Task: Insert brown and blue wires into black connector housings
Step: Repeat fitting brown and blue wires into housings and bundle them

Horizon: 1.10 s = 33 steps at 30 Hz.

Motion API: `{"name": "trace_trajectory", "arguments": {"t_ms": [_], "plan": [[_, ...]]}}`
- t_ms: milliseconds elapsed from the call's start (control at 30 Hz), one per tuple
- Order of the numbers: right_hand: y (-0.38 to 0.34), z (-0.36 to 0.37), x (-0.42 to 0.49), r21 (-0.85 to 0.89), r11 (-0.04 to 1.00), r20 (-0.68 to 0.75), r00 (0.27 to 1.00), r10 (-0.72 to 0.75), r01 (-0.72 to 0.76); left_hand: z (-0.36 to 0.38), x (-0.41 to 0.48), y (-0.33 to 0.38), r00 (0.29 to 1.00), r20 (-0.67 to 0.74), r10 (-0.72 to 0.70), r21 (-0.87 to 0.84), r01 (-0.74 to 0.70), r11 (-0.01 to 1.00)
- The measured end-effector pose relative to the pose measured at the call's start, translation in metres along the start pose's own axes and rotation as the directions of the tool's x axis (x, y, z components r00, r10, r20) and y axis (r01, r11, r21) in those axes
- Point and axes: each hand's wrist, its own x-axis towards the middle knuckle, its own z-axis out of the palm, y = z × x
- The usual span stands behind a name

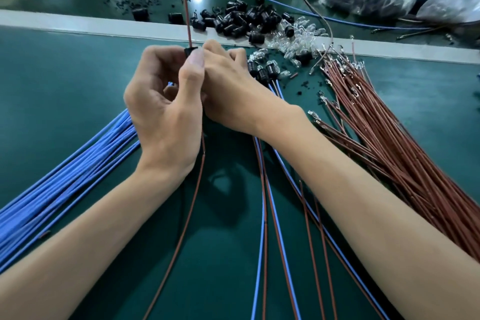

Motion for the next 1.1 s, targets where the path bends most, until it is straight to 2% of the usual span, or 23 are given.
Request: {"name": "trace_trajectory", "arguments": {"t_ms": [67, 133, 267, 367, 433, 500, 567, 633, 667, 700, 767, 800, 867, 933, 1033, 1100], "plan": [[0.004, -0.005, -0.002, -0.094, 0.995, -0.123, 0.992, -0.039, 0.027, 0.001, 0.0, -0.001, 1.0, 0.013, 0.028, 0.04, -0.029, 0.999], [0.009, -0.016, -0.005, -0.117, 0.992, -0.238, 0.969, -0.065, 0.038, 0.001, 0.0, -0.003, 0.998, 0.043, 0.044, 0.083, -0.047, 0.995], [0.037, -0.038, -0.018, -0.102, 0.987, -0.423, 0.904, 0.067, -0.122, 0.0, 0.0, -0.006, 0.984, 0.174, 0.039, 0.198, -0.074, 0.977], [0.059, -0.047, -0.033, 0.088, 0.956, -0.57, 0.773, 0.28, -0.281, 0.002, -0.001, -0.007, 0.969, 0.245, -0.023, 0.264, -0.044, 0.963], [0.067, -0.048, -0.043, 0.219, 0.917, -0.585, 0.707, 0.396, -0.332, 0.002, -0.001, -0.007, 0.96, 0.273, -0.062, 0.298, -0.023, 0.954], [0.07, -0.046, -0.048, 0.25, 0.875, -0.591, 0.651, 0.477, -0.414, 0.002, -0.002, -0.006, 0.938, 0.327, -0.112, 0.322, 0.001, 0.947], [0.069, -0.044, -0.049, 0.349, 0.829, -0.6, 0.575, 0.556, -0.437, 0.002, -0.004, -0.006, 0.923, 0.37, -0.109, 0.33, -0.021, 0.944], [0.062, -0.045, -0.047, 0.513, 0.767, -0.575, 0.509, 0.641, -0.386, 0.002, -0.004, -0.004, 0.929, 0.358, -0.099, 0.311, -0.019, 0.95], [0.059, -0.046, -0.045, 0.588, 0.722, -0.495, 0.544, 0.677, -0.365, 0.002, -0.003, -0.004, 0.934, 0.341, -0.104, 0.294, -0.001, 0.956], [0.054, -0.046, -0.044, 0.656, 0.667, -0.353, 0.637, 0.685, -0.354, 0.001, -0.003, -0.004, 0.937, 0.332, -0.111, 0.28, 0.015, 0.96], [0.043, -0.042, -0.043, 0.789, 0.52, -0.034, 0.821, 0.57, -0.328, 0.001, -0.003, -0.004, 0.931, 0.347, -0.115, 0.271, 0.018, 0.962], [0.038, -0.039, -0.043, 0.822, 0.473, 0.049, 0.865, 0.499, -0.319, 0.001, -0.004, -0.003, 0.925, 0.364, -0.109, 0.27, 0.007, 0.963], [0.032, -0.035, -0.042, 0.83, 0.477, 0.063, 0.898, 0.435, -0.289, 0.001, -0.005, -0.002, 0.917, 0.387, -0.096, 0.269, -0.013, 0.963], [0.031, -0.033, -0.041, 0.807, 0.533, 0.0, 0.904, 0.428, -0.253, 0.001, -0.004, -0.001, 0.916, 0.389, -0.097, 0.256, -0.006, 0.967], [0.033, -0.034, -0.042, 0.587, 0.773, -0.147, 0.908, 0.393, -0.24, 0.0, -0.004, 0.002, 0.922, 0.37, -0.11, 0.247, 0.016, 0.969], [0.034, -0.032, -0.042, 0.441, 0.869, -0.191, 0.922, 0.337, -0.226, 0.0, -0.005, 0.001, 0.929, 0.34, -0.146, 0.286, 0.045, 0.957]]}}
